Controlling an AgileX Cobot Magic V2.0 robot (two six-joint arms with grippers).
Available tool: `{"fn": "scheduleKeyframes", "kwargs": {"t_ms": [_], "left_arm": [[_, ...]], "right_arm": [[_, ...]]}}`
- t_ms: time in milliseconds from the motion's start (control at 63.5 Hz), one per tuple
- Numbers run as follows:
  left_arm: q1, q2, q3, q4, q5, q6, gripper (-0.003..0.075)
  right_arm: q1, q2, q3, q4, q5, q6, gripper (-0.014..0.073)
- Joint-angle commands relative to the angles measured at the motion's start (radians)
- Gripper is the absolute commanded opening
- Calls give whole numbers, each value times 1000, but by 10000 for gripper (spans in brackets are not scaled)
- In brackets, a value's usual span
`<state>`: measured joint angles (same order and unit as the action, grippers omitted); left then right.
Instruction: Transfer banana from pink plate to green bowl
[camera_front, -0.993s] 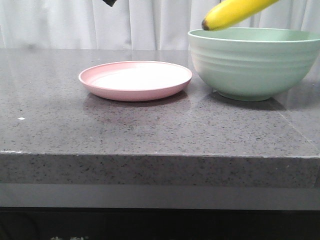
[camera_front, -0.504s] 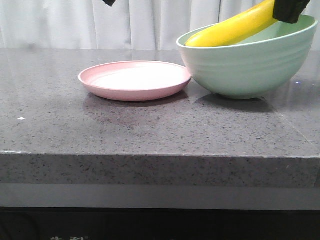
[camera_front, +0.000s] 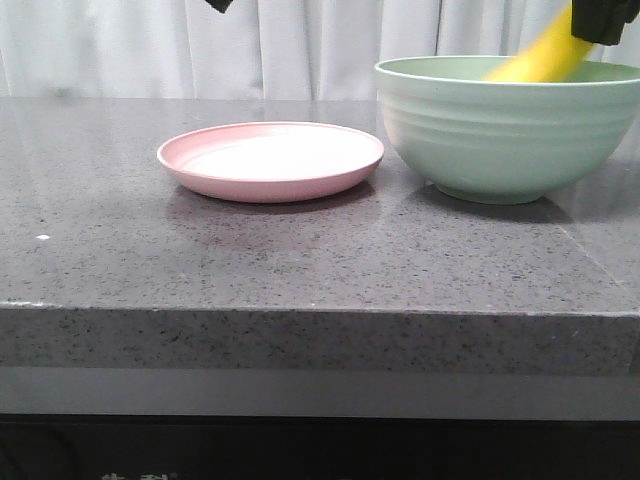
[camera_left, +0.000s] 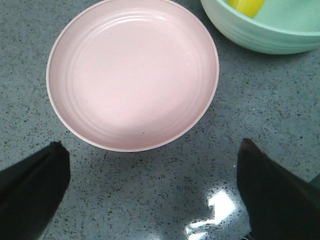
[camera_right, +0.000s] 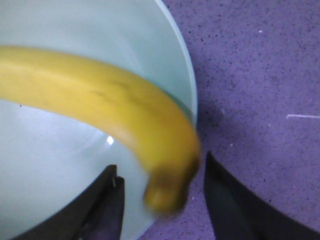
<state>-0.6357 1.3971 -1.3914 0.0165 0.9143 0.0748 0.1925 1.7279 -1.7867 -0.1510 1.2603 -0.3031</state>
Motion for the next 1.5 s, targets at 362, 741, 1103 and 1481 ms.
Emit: {"fn": "scheduleKeyframes", "kwargs": {"t_ms": [362, 741, 1103, 1481], "left_arm": [[-8, -39, -30, -1, -59, -18, 663], [139, -39, -30, -2, -162, -125, 130], [359, -116, -4, -33, -205, -144, -18], [434, -514, 407, -3, -464, -146, -18]], "right_arm": [[-6, -115, -35, 47, -45, 48, 581], [-6, -210, -33, 161, -10, 281, 59], [-6, -321, 73, 183, -121, 333, -68], [-6, -815, 783, 232, -644, 336, -68]]}}
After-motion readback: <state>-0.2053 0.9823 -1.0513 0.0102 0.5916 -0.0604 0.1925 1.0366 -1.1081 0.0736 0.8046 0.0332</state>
